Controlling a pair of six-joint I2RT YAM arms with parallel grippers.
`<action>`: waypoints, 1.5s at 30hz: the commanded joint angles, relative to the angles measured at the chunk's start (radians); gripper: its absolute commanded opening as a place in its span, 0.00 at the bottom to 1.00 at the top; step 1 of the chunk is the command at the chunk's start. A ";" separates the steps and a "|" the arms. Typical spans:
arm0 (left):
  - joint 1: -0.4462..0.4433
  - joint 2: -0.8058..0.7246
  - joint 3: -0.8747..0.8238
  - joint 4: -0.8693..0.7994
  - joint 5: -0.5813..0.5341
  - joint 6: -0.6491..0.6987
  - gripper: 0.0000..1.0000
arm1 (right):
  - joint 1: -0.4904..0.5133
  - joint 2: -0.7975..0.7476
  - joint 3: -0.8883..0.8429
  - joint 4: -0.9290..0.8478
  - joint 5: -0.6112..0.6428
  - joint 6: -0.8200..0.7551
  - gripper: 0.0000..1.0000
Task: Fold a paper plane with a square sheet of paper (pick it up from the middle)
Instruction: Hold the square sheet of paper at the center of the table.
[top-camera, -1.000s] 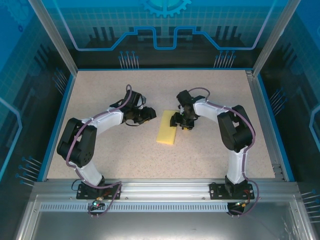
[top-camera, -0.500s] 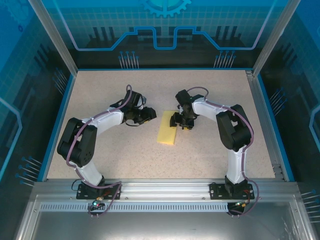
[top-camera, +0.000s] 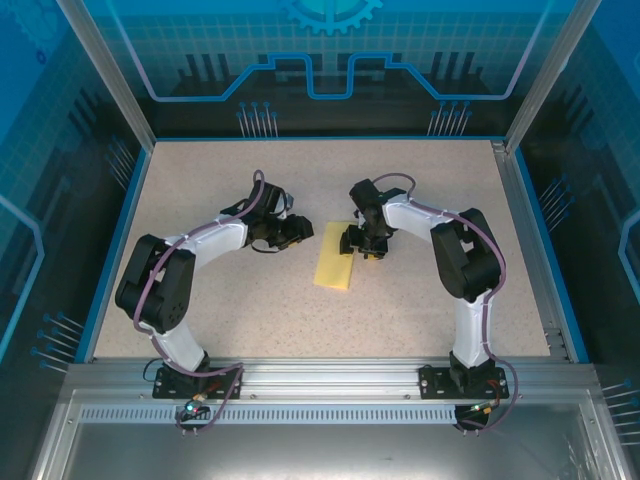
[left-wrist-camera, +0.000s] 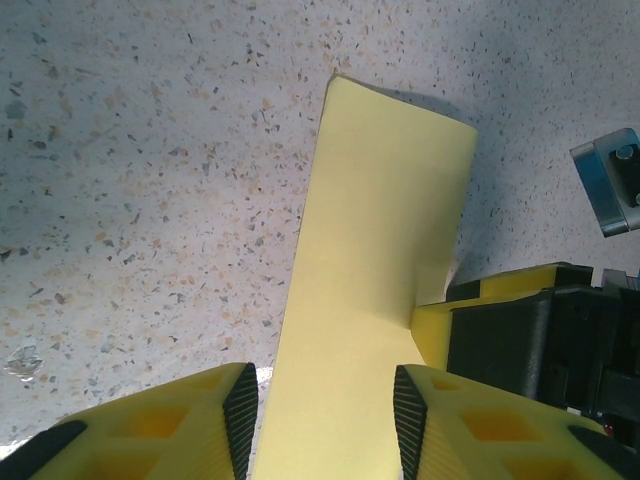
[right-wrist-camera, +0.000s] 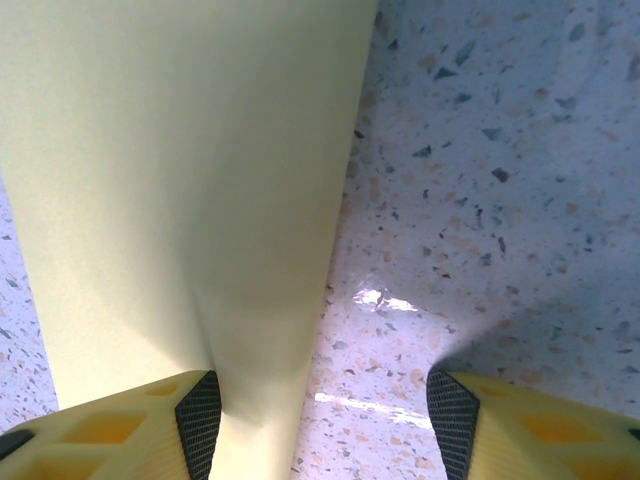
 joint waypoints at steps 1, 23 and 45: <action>0.003 0.020 0.023 -0.001 0.033 -0.009 0.44 | 0.006 0.040 0.009 -0.044 0.016 -0.014 0.62; -0.066 0.207 0.182 -0.080 0.059 0.011 0.00 | 0.006 0.058 0.008 -0.074 0.052 0.000 0.62; -0.097 0.323 0.249 -0.114 0.040 0.055 0.00 | 0.007 0.062 0.001 -0.072 0.047 0.006 0.62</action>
